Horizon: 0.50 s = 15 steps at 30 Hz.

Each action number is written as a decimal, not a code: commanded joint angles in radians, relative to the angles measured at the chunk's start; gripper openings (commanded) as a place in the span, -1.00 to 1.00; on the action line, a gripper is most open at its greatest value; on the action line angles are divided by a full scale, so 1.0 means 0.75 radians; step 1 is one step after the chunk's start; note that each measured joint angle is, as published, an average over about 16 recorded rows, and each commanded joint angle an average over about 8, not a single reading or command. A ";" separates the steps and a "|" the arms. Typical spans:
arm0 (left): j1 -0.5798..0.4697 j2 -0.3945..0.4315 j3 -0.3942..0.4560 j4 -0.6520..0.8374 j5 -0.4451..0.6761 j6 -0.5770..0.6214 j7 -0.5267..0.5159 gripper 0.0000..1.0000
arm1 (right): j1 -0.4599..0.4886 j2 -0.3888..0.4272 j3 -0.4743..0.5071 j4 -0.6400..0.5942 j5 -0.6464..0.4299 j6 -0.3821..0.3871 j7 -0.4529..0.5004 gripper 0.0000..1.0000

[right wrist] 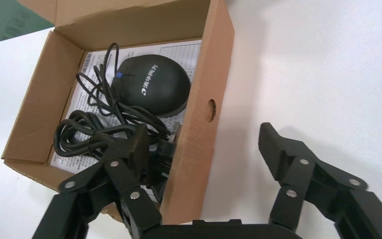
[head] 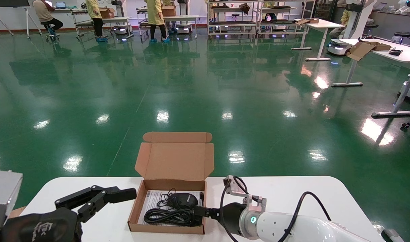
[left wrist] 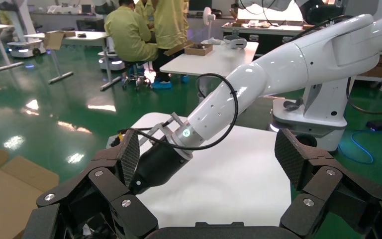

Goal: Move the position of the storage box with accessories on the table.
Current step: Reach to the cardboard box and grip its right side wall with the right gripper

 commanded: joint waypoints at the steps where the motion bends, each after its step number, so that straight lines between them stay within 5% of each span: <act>1: 0.000 0.000 0.000 0.000 0.000 0.000 0.000 1.00 | 0.001 0.000 -0.007 -0.002 0.009 0.002 -0.004 -1.00; 15: 0.000 0.000 0.000 0.000 0.000 0.000 0.000 1.00 | 0.005 0.000 -0.040 -0.003 0.063 0.019 -0.031 -1.00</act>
